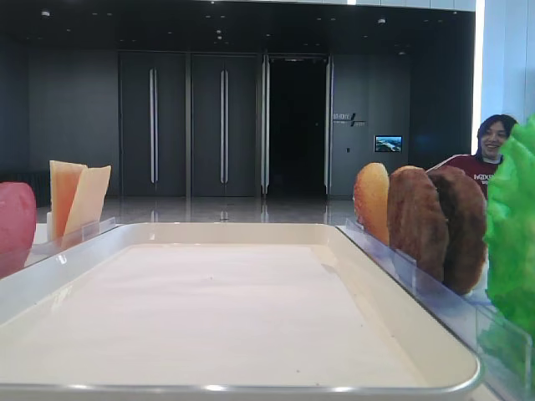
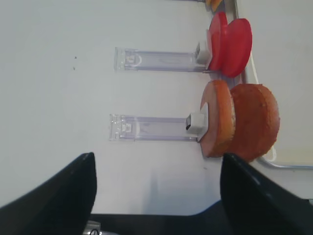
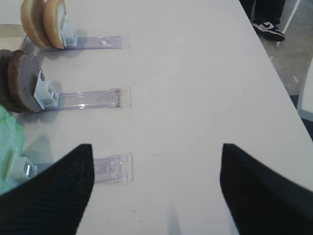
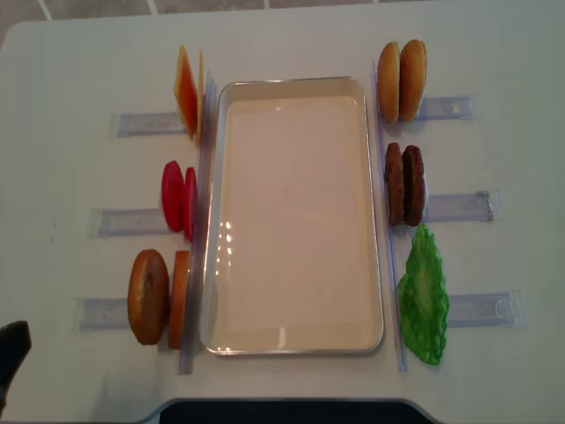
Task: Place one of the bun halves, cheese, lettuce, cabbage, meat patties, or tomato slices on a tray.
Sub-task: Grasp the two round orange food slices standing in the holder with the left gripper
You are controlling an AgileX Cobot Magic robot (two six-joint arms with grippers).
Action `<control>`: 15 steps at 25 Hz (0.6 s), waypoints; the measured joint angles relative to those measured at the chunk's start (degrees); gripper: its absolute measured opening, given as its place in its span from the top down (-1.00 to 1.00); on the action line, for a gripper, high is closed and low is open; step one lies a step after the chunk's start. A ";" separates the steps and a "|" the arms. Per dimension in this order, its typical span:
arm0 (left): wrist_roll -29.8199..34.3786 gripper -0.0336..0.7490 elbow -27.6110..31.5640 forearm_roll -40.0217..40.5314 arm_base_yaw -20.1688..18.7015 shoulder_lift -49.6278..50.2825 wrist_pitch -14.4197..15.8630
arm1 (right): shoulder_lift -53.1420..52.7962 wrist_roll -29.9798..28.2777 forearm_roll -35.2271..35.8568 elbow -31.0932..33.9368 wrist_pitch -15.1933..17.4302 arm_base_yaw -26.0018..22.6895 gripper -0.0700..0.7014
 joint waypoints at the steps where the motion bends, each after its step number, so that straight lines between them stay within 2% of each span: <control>1: -0.07 -0.61 -0.78 0.00 0.00 2.05 0.32 | 0.00 0.00 0.00 0.00 0.00 0.00 -0.58; 4: -0.06 -0.61 -3.81 -0.02 0.00 8.29 1.88 | 0.00 0.00 0.00 0.00 0.00 0.00 -0.58; 15: -0.13 -0.61 -13.30 1.09 0.00 27.87 1.94 | 0.00 0.00 0.00 0.00 0.00 0.00 -0.58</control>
